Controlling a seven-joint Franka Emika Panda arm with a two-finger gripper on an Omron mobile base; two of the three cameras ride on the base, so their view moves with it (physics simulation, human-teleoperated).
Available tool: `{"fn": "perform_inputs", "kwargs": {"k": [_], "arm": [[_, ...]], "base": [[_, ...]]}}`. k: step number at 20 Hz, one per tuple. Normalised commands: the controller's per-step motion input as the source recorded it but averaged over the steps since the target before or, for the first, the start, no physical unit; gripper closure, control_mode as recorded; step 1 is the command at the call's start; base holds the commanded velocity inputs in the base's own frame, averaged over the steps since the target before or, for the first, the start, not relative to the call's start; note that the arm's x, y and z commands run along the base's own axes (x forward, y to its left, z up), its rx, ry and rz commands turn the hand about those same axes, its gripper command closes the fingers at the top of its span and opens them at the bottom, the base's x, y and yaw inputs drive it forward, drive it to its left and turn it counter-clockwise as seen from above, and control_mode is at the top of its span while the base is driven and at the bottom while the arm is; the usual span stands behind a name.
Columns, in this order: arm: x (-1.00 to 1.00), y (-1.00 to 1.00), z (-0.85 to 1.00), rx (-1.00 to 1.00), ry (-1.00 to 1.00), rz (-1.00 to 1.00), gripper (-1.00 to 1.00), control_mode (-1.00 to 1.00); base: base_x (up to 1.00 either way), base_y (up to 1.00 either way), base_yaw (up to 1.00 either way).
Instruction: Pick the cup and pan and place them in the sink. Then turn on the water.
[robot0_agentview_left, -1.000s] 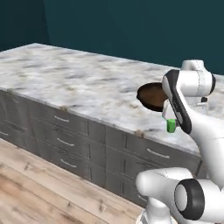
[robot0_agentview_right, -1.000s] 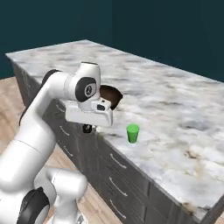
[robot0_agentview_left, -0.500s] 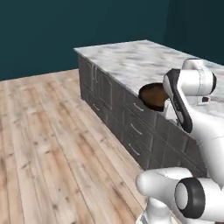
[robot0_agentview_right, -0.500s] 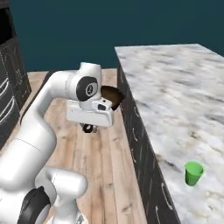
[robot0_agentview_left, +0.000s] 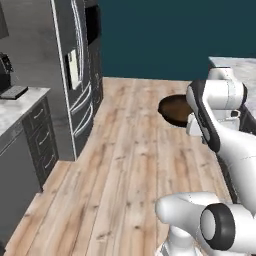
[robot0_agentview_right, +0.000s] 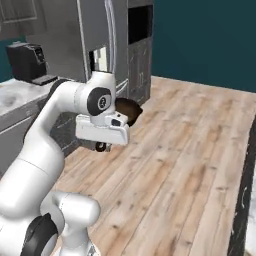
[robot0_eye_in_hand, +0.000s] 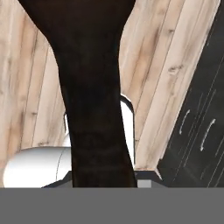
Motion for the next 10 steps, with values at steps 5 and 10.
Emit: {"fn": "perform_inputs", "kwargs": {"k": [5,10], "arm": [[0.00,0.00,0.00,0.00,0.00,0.00,1.00,1.00],[0.00,0.00,0.00,0.00,0.00,0.00,1.00,1.00]], "base": [[0.00,0.00,0.83],[0.00,0.00,0.79]]}}
